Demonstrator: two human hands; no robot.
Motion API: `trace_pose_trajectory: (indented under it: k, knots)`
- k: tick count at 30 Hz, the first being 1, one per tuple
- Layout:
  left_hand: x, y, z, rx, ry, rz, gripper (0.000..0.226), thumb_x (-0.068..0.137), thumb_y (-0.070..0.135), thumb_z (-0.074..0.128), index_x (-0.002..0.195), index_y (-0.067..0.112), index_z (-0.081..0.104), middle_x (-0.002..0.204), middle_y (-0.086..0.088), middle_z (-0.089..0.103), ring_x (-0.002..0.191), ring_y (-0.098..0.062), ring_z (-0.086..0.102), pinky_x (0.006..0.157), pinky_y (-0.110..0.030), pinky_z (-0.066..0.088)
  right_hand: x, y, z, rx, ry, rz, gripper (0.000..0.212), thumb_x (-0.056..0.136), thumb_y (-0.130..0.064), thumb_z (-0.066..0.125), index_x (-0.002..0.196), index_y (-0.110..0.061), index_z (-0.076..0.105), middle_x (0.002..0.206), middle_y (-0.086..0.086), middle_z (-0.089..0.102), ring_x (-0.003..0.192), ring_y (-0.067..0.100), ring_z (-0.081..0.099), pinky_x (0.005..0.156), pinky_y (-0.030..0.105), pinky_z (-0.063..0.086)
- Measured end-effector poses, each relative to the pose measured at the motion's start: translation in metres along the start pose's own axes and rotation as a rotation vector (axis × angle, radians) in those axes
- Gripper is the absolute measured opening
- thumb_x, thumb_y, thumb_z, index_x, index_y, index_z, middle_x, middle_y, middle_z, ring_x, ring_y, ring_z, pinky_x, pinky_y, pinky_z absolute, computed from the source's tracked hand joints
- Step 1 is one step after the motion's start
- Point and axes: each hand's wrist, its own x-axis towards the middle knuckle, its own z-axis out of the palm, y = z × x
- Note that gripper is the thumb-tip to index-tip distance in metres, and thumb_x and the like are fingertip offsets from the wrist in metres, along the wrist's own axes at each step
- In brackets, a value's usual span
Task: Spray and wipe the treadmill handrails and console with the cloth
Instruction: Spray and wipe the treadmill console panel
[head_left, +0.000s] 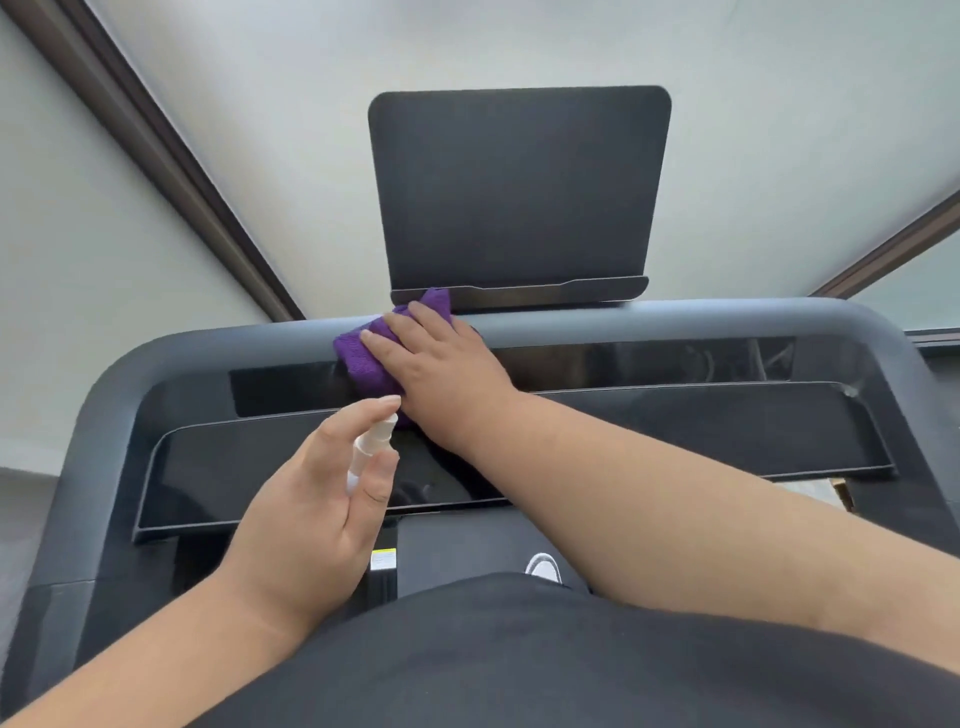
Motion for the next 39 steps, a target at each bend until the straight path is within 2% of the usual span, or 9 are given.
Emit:
trace_pose_trajectory:
  k: [4,10,13,18,20,23,27,31,39]
  knots:
    - [0.020,0.019,0.027,0.022,-0.034,-0.021,0.038,0.096,0.055,0.035,0.133,0.047,0.038,0.104,0.026,0.061,0.083,-0.009,0.065,0.075,-0.025,0.048,-0.027,0.042,0.002,0.026,0.045,0.019,0.067,0.095,-0.049,0.055,0.153,-0.022,0.034,0.158,0.005,0.035,0.147,0.029,0.025,0.115,0.047,0.026]
    - [0.047,0.049,0.067,0.000,-0.041,-0.018,0.036,0.097,0.051,0.037,0.133,0.047,0.038,0.103,0.025,0.061,0.082,-0.012,0.065,0.076,-0.033,0.053,-0.091,0.129,-0.016,0.054,0.061,0.176,0.070,0.091,-0.049,0.060,0.151,-0.019,0.039,0.157,0.006,0.037,0.147,0.029,0.028,0.116,0.048,0.028]
    - [0.056,0.064,0.083,-0.014,-0.071,-0.021,0.036,0.096,0.051,0.037,0.132,0.051,0.037,0.104,0.029,0.060,0.086,-0.014,0.065,0.079,-0.035,0.053,-0.120,0.166,-0.021,0.032,0.042,0.269,0.073,0.092,-0.052,0.056,0.153,-0.019,0.034,0.159,0.006,0.032,0.149,0.028,0.023,0.121,0.044,0.020]
    - [0.063,0.072,0.089,0.015,-0.053,-0.014,0.036,0.097,0.046,0.038,0.133,0.049,0.038,0.108,0.029,0.054,0.095,-0.002,0.063,0.083,-0.019,0.049,-0.129,0.174,-0.019,0.046,0.032,0.343,0.072,0.095,-0.052,0.047,0.156,-0.018,0.027,0.162,0.007,0.024,0.151,0.029,0.013,0.121,0.046,0.010]
    - [0.059,0.070,0.085,0.029,-0.019,-0.025,0.037,0.098,0.043,0.039,0.135,0.042,0.039,0.102,0.027,0.055,0.088,-0.002,0.062,0.080,-0.019,0.049,-0.120,0.161,-0.016,0.025,0.032,0.305,0.072,0.096,-0.052,0.047,0.155,-0.017,0.028,0.162,0.009,0.024,0.151,0.031,0.015,0.120,0.050,0.012]
    - [0.048,0.065,0.079,0.045,0.009,-0.050,0.037,0.098,0.042,0.039,0.136,0.039,0.039,0.101,0.023,0.055,0.080,-0.014,0.064,0.073,-0.037,0.054,-0.098,0.128,-0.006,-0.016,0.004,0.120,0.072,0.096,-0.052,0.050,0.155,-0.017,0.028,0.163,0.009,0.022,0.152,0.030,0.013,0.119,0.051,0.009]
    - [0.037,0.060,0.073,0.078,0.025,-0.079,0.037,0.098,0.042,0.039,0.135,0.040,0.039,0.100,0.018,0.058,0.075,-0.015,0.062,0.070,-0.038,0.053,-0.053,0.074,0.009,-0.031,-0.082,-0.137,0.072,0.101,-0.048,0.039,0.158,-0.018,0.007,0.166,0.008,0.002,0.152,0.028,-0.008,0.118,0.051,-0.008]
    - [0.037,0.062,0.073,0.083,0.014,-0.094,0.037,0.098,0.042,0.040,0.135,0.037,0.040,0.099,0.017,0.058,0.075,-0.014,0.062,0.070,-0.034,0.052,-0.042,0.071,0.006,-0.065,-0.088,-0.191,0.075,0.100,-0.045,0.044,0.158,-0.019,0.006,0.166,0.006,0.004,0.152,0.028,-0.005,0.120,0.050,0.000]
    - [0.057,0.063,0.091,0.189,0.069,-0.241,0.043,0.096,0.044,0.040,0.138,0.042,0.040,0.107,0.012,0.057,0.074,-0.003,0.054,0.065,-0.012,0.036,-0.107,0.157,-0.011,-0.007,0.124,0.023,0.069,0.087,-0.048,0.065,0.146,-0.016,0.048,0.152,0.007,0.045,0.143,0.030,0.038,0.114,0.050,0.032]
